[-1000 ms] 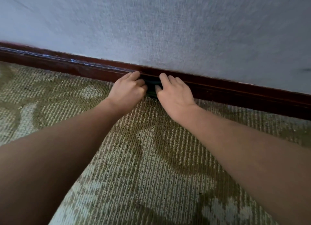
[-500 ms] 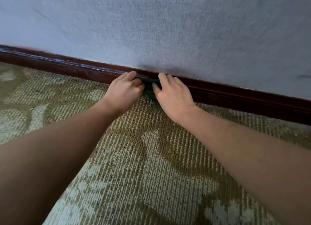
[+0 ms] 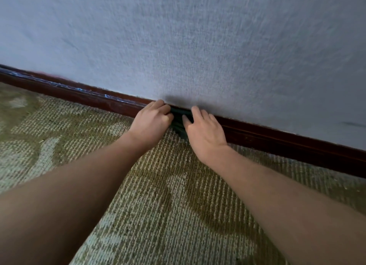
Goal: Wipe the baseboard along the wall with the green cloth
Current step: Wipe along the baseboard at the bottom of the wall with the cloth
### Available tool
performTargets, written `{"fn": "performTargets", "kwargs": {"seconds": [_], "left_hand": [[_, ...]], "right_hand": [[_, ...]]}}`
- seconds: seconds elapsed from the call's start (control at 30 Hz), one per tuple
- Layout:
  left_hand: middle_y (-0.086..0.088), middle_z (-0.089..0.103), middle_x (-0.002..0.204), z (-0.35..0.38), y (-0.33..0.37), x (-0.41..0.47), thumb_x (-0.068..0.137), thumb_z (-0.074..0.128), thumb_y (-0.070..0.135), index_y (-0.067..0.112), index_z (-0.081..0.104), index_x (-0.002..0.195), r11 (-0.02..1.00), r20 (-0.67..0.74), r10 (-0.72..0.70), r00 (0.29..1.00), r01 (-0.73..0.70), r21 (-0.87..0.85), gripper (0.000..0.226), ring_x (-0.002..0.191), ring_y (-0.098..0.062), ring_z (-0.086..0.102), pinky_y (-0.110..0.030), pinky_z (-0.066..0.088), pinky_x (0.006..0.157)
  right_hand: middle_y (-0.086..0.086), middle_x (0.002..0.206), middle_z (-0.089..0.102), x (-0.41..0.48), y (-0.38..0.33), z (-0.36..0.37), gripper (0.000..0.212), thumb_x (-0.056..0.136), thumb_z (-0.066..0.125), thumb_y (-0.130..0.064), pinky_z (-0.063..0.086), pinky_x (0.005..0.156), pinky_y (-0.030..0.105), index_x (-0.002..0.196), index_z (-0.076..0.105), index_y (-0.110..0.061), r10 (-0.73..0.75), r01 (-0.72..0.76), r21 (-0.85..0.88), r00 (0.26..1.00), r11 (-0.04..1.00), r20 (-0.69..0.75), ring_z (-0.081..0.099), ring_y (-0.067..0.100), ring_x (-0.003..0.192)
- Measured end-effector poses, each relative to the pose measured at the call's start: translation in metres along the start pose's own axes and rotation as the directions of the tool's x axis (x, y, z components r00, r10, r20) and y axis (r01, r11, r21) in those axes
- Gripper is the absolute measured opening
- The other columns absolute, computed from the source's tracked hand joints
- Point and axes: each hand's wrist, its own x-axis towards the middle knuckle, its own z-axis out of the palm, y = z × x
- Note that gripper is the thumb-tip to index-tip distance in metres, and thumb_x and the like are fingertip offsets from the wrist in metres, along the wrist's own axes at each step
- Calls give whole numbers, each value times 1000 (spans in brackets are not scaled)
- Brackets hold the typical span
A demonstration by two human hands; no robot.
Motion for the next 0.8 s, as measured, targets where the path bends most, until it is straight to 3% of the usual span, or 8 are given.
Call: {"fn": "performTargets", "kwargs": {"seconds": [0.2, 0.43, 0.6, 0.73, 0.8], "left_hand": [[-16, 64, 67, 0, -10, 1, 57, 71, -14, -4, 71, 69, 1000, -2, 3, 1000, -3, -29, 15, 67, -33, 58, -37, 51, 62], [-17, 65, 76, 6, 0, -8, 65, 66, -12, -4, 70, 75, 995, 2, -91, 996, 91, -29, 13, 76, -33, 58, -39, 50, 69], [-12, 64, 62, 10, 10, -9, 55, 75, -8, 1, 70, 62, 999, 8, -30, 1000, 30, 15, 13, 67, -29, 61, -30, 52, 62], [-12, 68, 81, 24, 3, -6, 74, 63, -3, 1, 71, 78, 995, 56, -101, 993, 100, 19, 10, 89, -31, 57, -36, 46, 83], [-11, 69, 75, 27, -2, -9, 68, 68, -4, 1, 71, 73, 996, 53, -86, 995, 84, 42, 8, 84, -31, 60, -34, 49, 78]], "right_hand": [[10, 127, 31, 5, -4, 1, 47, 89, 54, -10, 30, 99, 33, 134, 39, -10, 43, -45, 51, 999, 998, 31, 37, 27, 115], [11, 131, 35, 5, -1, 3, 37, 97, 39, -13, 24, 97, 30, 134, 39, -9, 32, -28, 109, 999, 994, -32, 36, 26, 118], [15, 133, 30, -3, 7, 9, 42, 96, 40, -11, 26, 101, 34, 137, 35, -11, -72, 70, -63, 997, 996, -32, 34, 30, 120], [13, 130, 31, 5, -3, 14, 39, 93, 46, -9, 29, 98, 34, 132, 42, -8, -56, 56, -82, 998, 995, 7, 37, 28, 116], [13, 128, 32, 7, -5, 19, 41, 92, 47, -7, 30, 95, 34, 132, 41, -7, -72, 73, -93, 997, 993, 14, 38, 28, 113]]}}
